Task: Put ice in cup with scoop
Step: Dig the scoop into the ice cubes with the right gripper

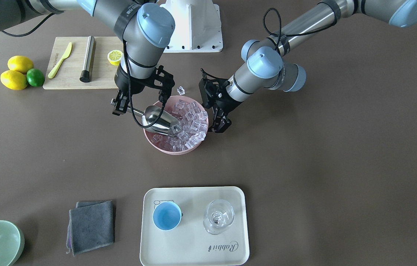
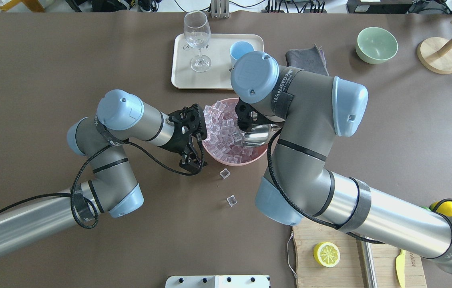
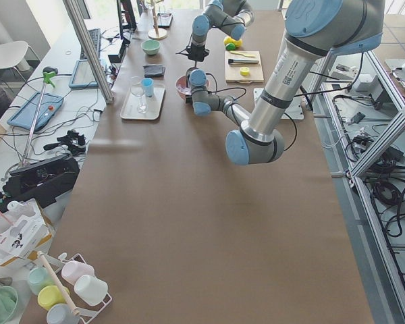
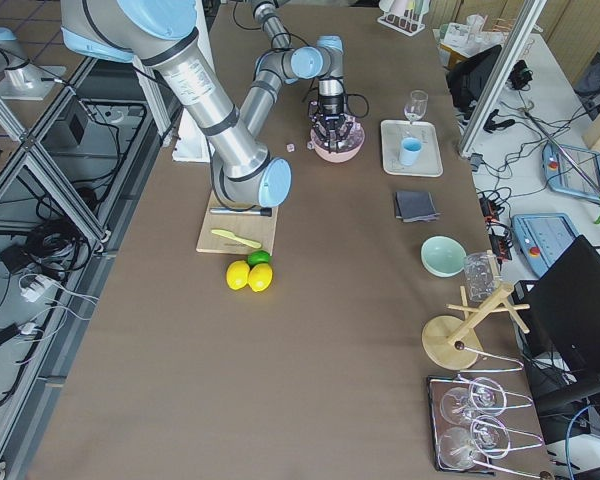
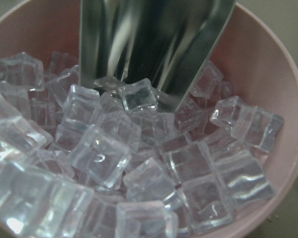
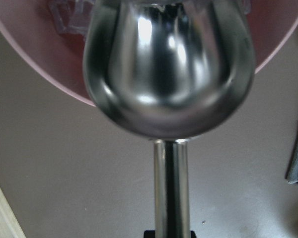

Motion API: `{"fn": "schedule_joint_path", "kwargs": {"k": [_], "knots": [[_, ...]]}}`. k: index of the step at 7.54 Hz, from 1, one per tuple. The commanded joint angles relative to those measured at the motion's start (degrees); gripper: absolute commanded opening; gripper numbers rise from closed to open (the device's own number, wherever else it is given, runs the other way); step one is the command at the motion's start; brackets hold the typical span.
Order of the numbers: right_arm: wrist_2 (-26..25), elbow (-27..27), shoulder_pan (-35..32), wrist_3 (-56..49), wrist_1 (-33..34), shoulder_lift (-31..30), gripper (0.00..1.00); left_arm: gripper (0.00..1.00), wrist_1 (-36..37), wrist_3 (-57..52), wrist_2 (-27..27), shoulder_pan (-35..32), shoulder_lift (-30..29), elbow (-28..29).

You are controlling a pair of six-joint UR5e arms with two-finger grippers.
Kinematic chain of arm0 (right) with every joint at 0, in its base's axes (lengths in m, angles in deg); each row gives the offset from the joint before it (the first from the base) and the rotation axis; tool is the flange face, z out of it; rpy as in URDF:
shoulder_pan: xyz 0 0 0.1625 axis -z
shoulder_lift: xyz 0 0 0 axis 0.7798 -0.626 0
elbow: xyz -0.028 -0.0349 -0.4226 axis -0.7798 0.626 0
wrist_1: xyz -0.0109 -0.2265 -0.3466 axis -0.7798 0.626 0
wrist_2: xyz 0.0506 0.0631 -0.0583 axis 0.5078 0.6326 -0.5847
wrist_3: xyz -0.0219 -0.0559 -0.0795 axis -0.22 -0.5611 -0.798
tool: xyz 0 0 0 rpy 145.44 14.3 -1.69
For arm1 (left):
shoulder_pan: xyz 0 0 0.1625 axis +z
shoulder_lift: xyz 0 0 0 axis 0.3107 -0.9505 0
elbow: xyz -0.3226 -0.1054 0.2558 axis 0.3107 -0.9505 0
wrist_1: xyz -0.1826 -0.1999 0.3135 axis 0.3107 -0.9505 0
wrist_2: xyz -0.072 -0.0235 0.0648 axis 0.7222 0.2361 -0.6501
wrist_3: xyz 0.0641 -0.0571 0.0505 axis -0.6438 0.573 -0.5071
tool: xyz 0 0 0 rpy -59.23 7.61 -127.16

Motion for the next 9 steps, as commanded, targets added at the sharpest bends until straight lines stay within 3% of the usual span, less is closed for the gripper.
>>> {"fn": "schedule_joint_path", "kwargs": {"k": [1,3,9], "knots": [[1.88,-3.3,0.0,0.12,-9.93,-6.73,0.0,0.99,-0.18,0.0,-0.03,0.0,0.04,0.0],[4.68,-5.76,-0.09,0.12,-12.5,-8.68,0.0,0.99,-0.18,0.0,-0.03,0.0,0.04,0.09],[10.23,-4.63,-2.55,0.2,-25.42,-13.87,0.0,0.99,-0.89,0.88,0.05,-0.09,-0.4,-0.09]]}}
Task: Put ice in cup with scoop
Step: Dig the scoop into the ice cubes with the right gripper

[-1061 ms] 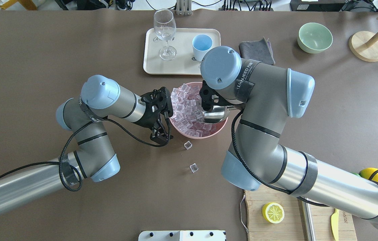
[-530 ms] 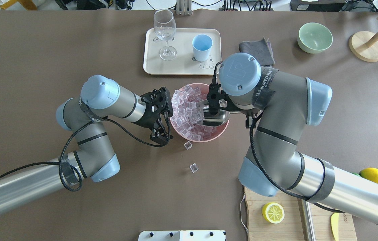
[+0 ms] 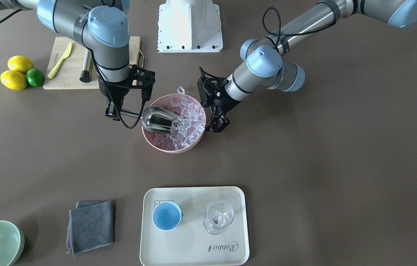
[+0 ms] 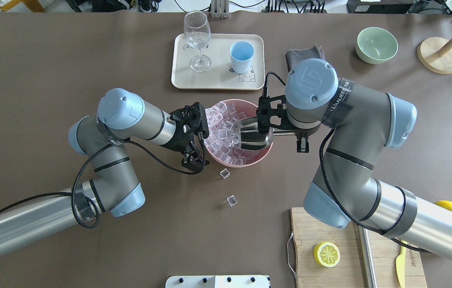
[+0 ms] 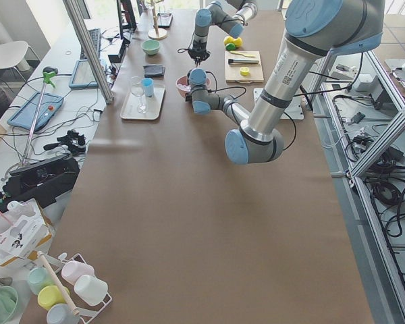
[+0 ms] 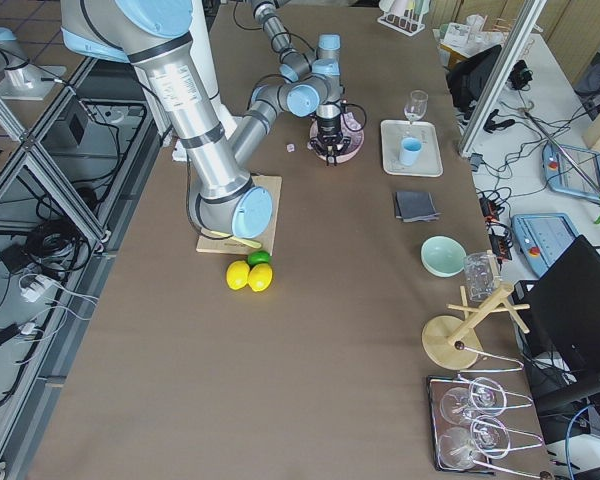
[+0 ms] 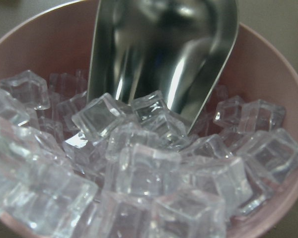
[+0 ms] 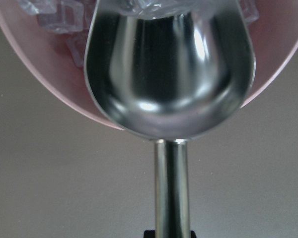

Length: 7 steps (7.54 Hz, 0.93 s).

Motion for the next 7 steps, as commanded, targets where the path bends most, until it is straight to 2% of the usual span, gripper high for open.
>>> {"fn": "schedule_joint_path", "kwargs": {"k": [1,4,7], "knots": [[2.64,0.12,-0.41,0.08,-4.13,-1.47,0.0,0.99,-0.2,0.24,0.05,0.0,0.06,-0.01],[8.26,0.12,-3.04,1.3,-11.07,-4.71,0.0,0.99,-0.2,0.24,-0.03,0.0,0.06,-0.01],[10.21,0.03,-3.58,3.06,-13.35,-5.16,0.0,0.99,-0.29,0.24,0.05,0.0,0.06,-0.01]]}}
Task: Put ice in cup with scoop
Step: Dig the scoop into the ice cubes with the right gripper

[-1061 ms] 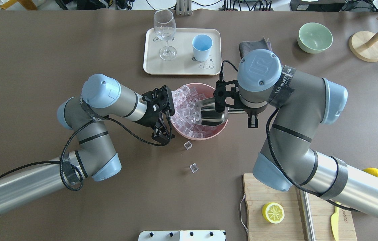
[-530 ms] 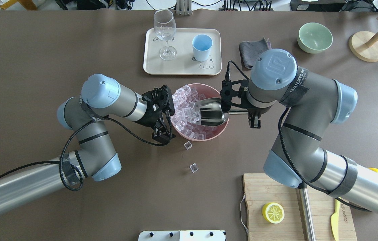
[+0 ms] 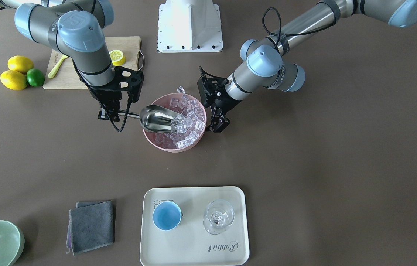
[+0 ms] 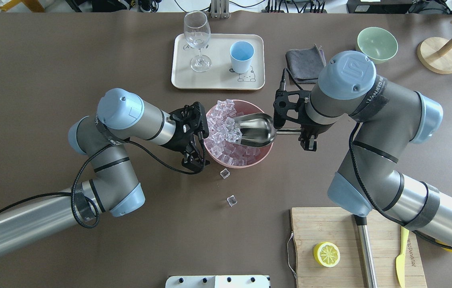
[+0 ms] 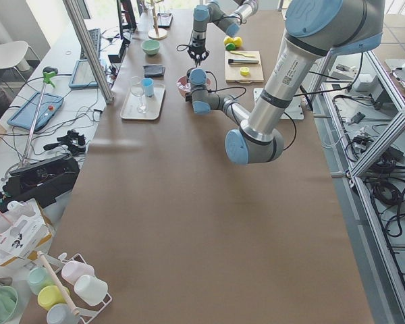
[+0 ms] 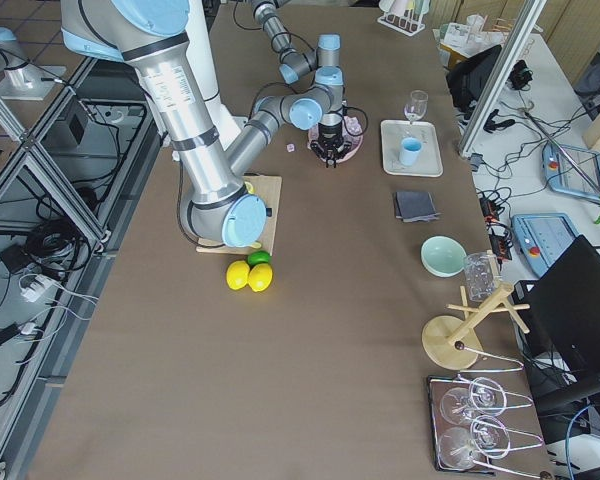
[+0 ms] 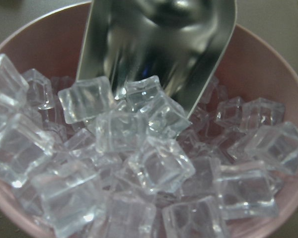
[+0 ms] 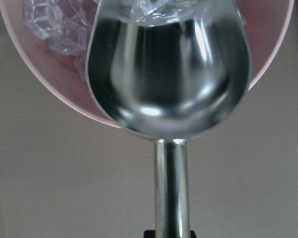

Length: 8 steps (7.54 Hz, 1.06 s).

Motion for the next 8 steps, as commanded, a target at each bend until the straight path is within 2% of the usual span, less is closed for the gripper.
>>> {"fn": "schedule_joint_path", "kwargs": {"k": [1,8], "knots": [[1.72,0.24,-0.43,3.06,-5.43,-1.96,0.0,0.99,0.0,0.0,0.05,0.0,0.0,0.0],[10.25,0.24,-2.01,12.2,-18.89,-6.45,0.0,0.99,-0.08,0.0,0.05,-0.09,0.09,-0.27]]}}
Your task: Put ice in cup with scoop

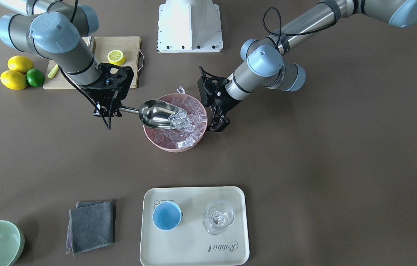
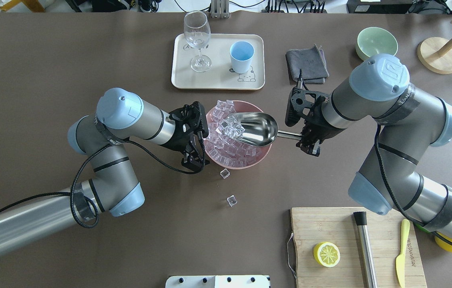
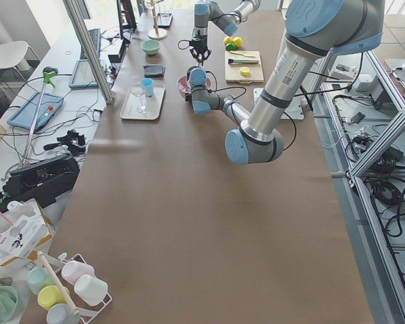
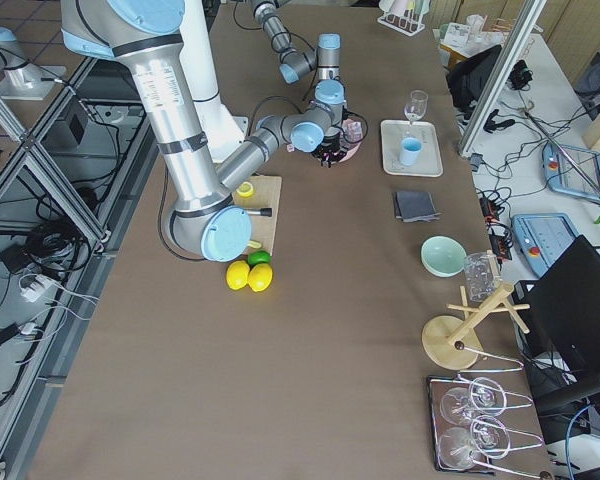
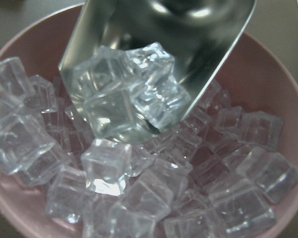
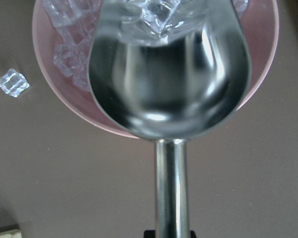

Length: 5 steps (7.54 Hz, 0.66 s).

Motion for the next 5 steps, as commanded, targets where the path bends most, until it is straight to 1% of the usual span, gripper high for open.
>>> {"fn": "schedule_joint_path", "kwargs": {"k": [1,2,3,5], "knots": [[1.37,0.02,-0.25,3.97,-4.3,-0.87,0.0,0.99,0.0,0.0,0.0,-0.09,0.01,-0.06],[1.54,-0.07,-0.6,5.72,-5.26,-0.96,0.0,0.99,0.0,0.0,0.0,-0.09,0.01,-0.06],[2.85,-0.15,-1.3,8.7,-6.49,-1.48,0.0,0.99,0.0,0.0,0.0,-0.09,0.1,-0.06],[2.86,-0.42,-4.02,15.54,-10.44,-2.36,0.0,0.99,-0.09,0.0,0.09,-0.09,0.27,-0.07]]}}
